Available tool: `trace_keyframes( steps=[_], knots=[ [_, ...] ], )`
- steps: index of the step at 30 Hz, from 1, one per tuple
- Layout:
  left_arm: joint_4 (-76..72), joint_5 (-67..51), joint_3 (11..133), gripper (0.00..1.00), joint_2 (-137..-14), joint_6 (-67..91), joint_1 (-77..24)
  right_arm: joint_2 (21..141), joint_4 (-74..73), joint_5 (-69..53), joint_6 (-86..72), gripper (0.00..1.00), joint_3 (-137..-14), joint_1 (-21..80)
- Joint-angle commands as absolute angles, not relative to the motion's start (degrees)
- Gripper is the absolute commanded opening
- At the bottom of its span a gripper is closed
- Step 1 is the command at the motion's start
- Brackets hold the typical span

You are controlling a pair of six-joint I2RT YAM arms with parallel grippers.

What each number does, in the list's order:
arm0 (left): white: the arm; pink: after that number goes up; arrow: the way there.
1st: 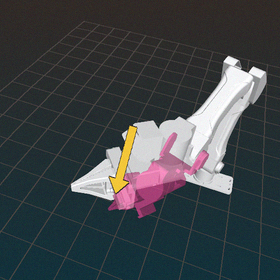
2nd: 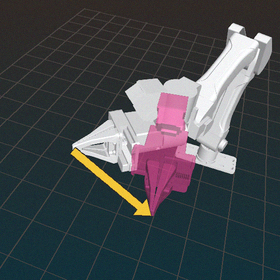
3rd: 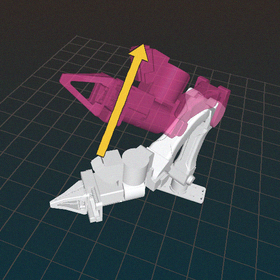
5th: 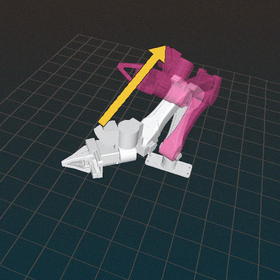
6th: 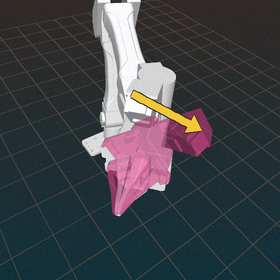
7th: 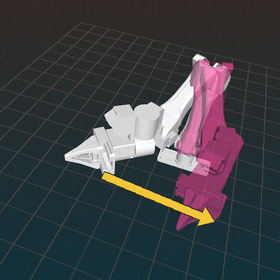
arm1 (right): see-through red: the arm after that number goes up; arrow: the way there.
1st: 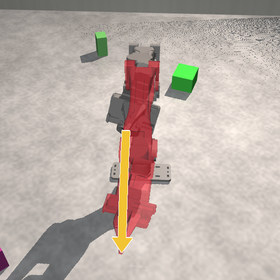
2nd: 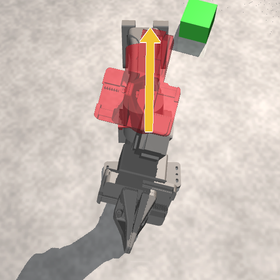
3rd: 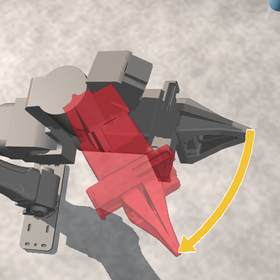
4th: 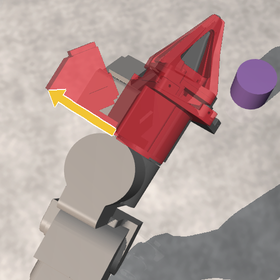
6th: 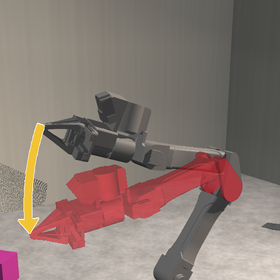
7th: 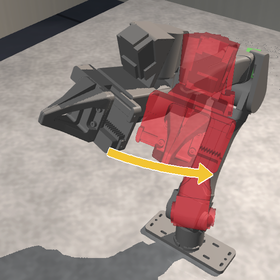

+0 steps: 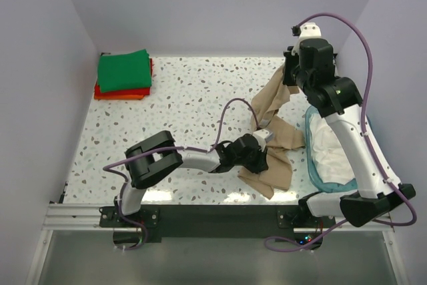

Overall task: Fold and stack the t-shirts
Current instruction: Flatten the tshirt out

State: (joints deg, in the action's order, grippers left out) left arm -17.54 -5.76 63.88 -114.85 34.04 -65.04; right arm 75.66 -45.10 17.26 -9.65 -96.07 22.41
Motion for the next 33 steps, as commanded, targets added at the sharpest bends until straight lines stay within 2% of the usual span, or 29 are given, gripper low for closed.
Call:
trace_keyframes(
  steps=[1, 3, 6, 11, 16, 21, 25, 33],
  knots=[
    [-19.6, -5.45, 63.9, 0.07, -111.54, 34.19, -65.39, 73.21, -43.68, 17.14, -10.28, 0.0, -96.07, 22.06],
    [-19.08, -5.1, 63.28, 0.0, -110.4, 34.28, -65.39, 73.04, -43.94, 17.66, -10.55, 0.0, -96.07, 21.89],
    [-17.85, -2.3, 60.84, 0.0, -106.1, 35.07, -65.39, 72.95, -44.91, 18.72, -11.07, 0.0, -96.85, 21.62],
    [-11.18, 7.63, 53.63, 0.0, -88.89, 37.0, -65.22, 72.78, -47.28, 22.75, -12.04, 0.0, -100.98, 21.27],
    [9.11, 23.97, 53.08, 0.0, -68.78, 39.8, -64.87, 71.63, -49.39, 26.27, -13.62, 0.0, -104.76, 21.18],
    [28.34, 37.58, 57.91, 0.0, -52.51, 42.71, -64.6, 68.13, -50.45, 29.17, -15.11, 0.0, -106.35, 21.09],
    [36.81, 44.98, 63.53, 0.0, -43.8, 43.77, -64.6, 63.47, -50.97, 30.85, -15.82, 0.0, -106.0, 21.09],
    [46.32, 55.01, 81.2, 0.0, -37.54, 40.88, -64.6, 52.66, -53.0, 31.03, -16.09, 0.0, -105.73, 21.09]
  ],
)
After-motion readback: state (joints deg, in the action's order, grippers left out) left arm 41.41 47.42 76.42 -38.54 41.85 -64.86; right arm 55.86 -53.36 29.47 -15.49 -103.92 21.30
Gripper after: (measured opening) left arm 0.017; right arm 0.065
